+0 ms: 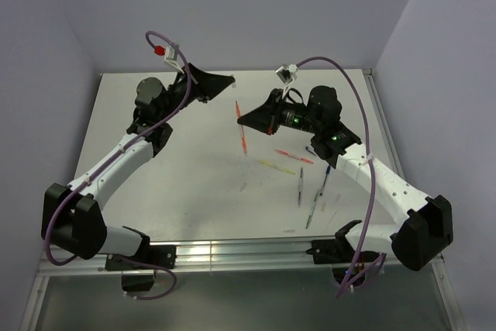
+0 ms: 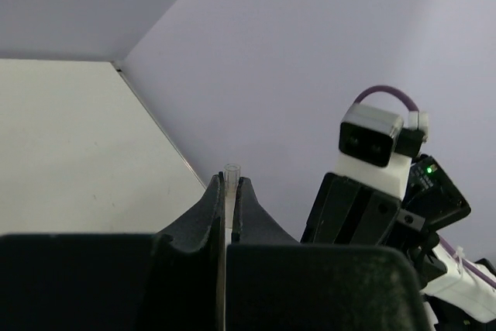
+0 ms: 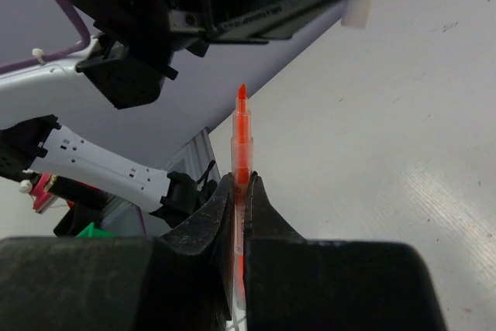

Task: Insert the pens into the pen caps
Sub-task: Insert the pen cap onto the pen.

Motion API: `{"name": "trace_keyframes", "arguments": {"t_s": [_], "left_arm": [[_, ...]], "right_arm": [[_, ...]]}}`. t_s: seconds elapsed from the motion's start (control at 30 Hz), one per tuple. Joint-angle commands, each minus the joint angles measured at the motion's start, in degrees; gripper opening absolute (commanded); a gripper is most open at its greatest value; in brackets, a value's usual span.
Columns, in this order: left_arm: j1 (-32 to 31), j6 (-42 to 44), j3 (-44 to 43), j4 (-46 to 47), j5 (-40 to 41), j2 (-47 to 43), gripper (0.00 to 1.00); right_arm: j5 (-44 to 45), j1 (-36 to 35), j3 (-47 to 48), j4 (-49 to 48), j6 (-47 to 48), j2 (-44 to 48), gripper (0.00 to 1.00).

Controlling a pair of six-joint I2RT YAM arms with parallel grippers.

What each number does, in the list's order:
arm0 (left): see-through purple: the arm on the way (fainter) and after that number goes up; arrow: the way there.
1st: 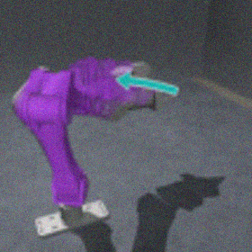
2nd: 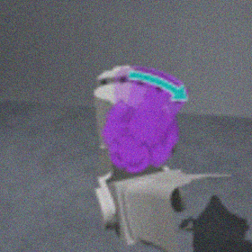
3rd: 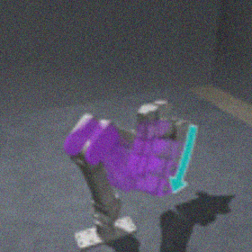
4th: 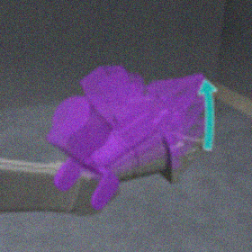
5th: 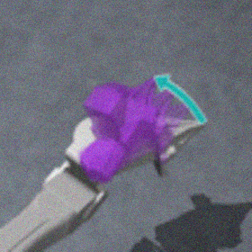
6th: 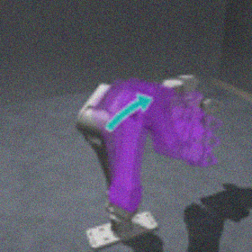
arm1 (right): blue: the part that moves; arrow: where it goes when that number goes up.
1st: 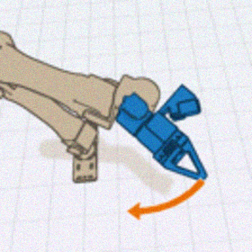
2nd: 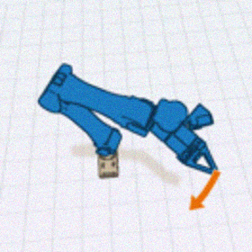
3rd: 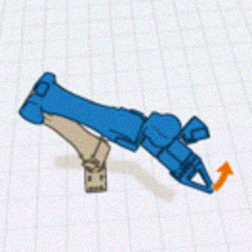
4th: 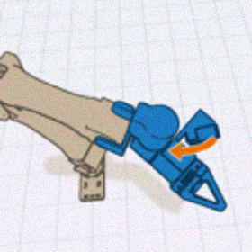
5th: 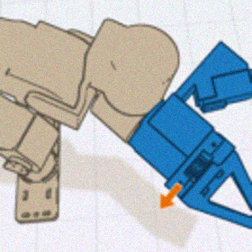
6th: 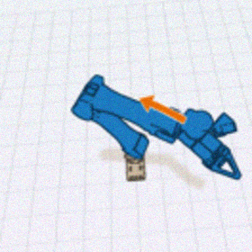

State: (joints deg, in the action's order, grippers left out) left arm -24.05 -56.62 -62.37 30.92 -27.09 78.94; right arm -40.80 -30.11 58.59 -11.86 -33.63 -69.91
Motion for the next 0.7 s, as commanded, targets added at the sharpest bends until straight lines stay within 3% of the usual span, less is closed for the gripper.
{"name": "trace_keyframes", "arguments": {"t_s": [0.0, 0.4, 0.67], "left_arm": [[-0.1, -1.9, 2.1, 8.0, -4.2, -1.7, 0.00], [-1.6, -2.2, 4.0, 12.0, -5.3, -2.5, 0.00], [-2.2, -1.4, 4.1, 12.1, -5.4, -2.6, 0.00]], "right_arm": [[-3.9, 0.8, 1.7, -6.0, -1.4, -0.3, 0.00], [-0.6, 1.9, 2.4, 0.8, 1.6, 0.4, 0.00], [-0.5, 3.1, 2.1, 0.3, 0.0, 0.6, 0.00]]}}
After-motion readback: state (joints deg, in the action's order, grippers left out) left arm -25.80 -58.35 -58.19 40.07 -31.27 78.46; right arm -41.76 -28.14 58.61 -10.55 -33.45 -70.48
